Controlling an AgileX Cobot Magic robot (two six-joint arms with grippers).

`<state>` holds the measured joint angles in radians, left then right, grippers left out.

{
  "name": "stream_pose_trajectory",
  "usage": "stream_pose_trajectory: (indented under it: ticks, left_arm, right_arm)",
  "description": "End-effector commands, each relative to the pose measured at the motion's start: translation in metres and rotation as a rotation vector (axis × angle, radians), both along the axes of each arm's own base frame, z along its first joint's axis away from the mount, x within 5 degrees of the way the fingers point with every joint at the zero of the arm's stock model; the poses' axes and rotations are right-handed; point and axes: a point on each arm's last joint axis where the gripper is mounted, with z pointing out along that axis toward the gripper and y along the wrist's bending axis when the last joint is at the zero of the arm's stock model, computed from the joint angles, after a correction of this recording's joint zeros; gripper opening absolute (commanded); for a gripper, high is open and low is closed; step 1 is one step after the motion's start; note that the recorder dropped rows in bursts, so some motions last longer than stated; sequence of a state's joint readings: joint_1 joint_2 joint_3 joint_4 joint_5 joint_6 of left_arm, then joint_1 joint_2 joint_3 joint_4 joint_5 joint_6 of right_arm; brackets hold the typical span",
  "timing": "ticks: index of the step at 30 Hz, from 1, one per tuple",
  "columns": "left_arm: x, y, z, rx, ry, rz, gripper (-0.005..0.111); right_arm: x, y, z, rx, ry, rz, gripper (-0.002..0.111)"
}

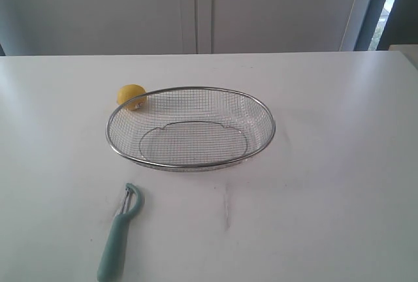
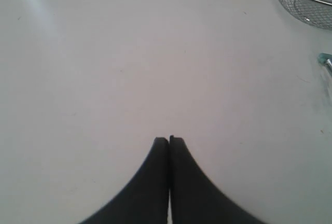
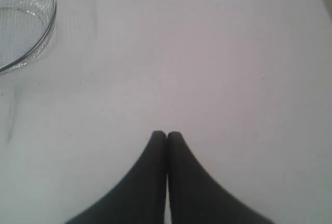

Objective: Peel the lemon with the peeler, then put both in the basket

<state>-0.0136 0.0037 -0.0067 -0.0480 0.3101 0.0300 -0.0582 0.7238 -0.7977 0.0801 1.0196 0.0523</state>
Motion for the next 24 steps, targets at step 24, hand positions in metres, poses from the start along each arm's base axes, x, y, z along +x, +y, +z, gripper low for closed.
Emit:
stream_pose_trajectory:
  ticks: [24]
  left_arm:
    - [0.000,0.000,-0.002,-0.008,0.000,0.000,0.000]
  right_arm:
    - [0.109,0.079,-0.055,0.107,0.346,0.244,0.000]
